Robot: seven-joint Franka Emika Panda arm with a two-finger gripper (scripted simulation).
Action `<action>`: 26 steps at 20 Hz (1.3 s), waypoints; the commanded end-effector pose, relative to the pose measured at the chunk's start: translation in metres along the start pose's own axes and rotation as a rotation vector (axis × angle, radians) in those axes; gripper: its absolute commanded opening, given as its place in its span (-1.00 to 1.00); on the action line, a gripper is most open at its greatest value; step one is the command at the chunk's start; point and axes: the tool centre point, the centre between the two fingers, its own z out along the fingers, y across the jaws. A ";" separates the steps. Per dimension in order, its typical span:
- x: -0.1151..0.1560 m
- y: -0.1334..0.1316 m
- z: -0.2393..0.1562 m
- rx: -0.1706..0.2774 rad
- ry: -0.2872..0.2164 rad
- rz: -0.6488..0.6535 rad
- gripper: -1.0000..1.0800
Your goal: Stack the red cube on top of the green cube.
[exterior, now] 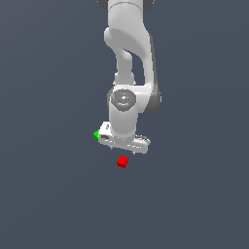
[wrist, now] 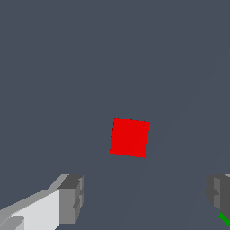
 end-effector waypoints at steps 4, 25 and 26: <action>0.014 -0.003 0.021 0.008 -0.009 0.093 0.92; 0.019 -0.003 0.075 0.012 -0.014 0.138 0.92; 0.019 -0.003 0.078 0.012 -0.014 0.139 0.92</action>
